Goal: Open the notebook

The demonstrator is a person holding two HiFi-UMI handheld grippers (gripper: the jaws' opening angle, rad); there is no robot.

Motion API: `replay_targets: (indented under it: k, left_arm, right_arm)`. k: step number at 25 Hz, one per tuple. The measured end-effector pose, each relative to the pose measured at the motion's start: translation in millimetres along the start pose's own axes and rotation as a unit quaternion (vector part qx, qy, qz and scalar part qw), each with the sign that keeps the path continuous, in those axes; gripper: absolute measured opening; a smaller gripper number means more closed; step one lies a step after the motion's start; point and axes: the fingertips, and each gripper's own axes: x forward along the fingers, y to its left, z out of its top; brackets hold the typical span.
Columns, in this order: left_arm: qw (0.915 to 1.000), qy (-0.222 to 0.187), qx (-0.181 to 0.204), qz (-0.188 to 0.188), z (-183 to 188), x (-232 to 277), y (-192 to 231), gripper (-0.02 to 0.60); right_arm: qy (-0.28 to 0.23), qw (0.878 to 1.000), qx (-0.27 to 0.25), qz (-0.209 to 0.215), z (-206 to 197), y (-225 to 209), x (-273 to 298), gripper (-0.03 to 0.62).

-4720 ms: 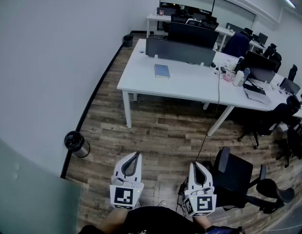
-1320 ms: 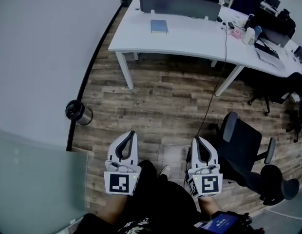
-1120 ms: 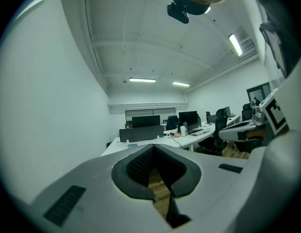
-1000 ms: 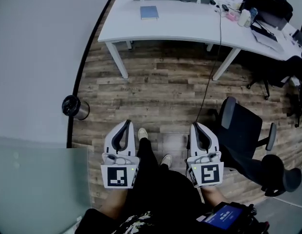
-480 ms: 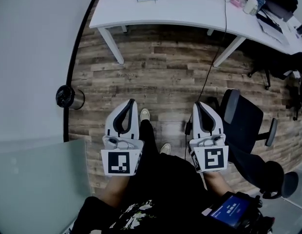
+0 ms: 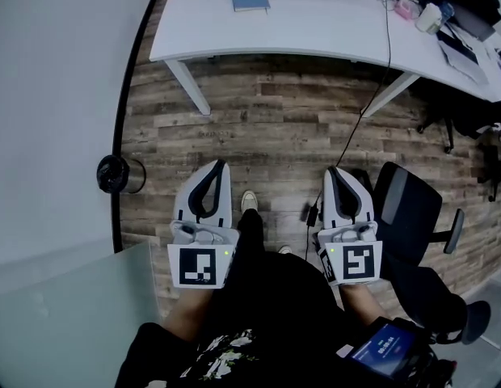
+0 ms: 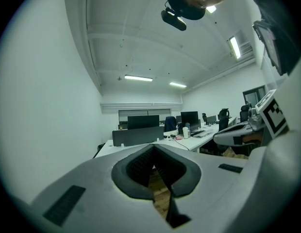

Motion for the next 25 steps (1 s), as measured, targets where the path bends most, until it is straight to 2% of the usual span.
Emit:
replay_targets:
  k: [7,15,20,25]
  left_arm:
    - [0.9999,0.006,0.004,0.012,-5,35,71,0.006]
    - [0.9999,-0.009,-0.010,0.007,-6,75,133,0.006]
    - [0.9998,-0.015,-0.016,0.002,-6,93,161,0.006]
    - [0.9996,-0.022,-0.020,-0.004,-5,106,164,0.006]
  right_arm:
    - [-0.001,1.000,-0.004,-0.008,14,6,70,0.064]
    - [0.004,1.000,-0.011,-0.014,27,21,135,0.064]
    - [0.000,0.999,-0.014,-0.036,42,20,157,0.064]
    - [-0.004,0.999,-0.022,-0.050,47,17,161,0.064]
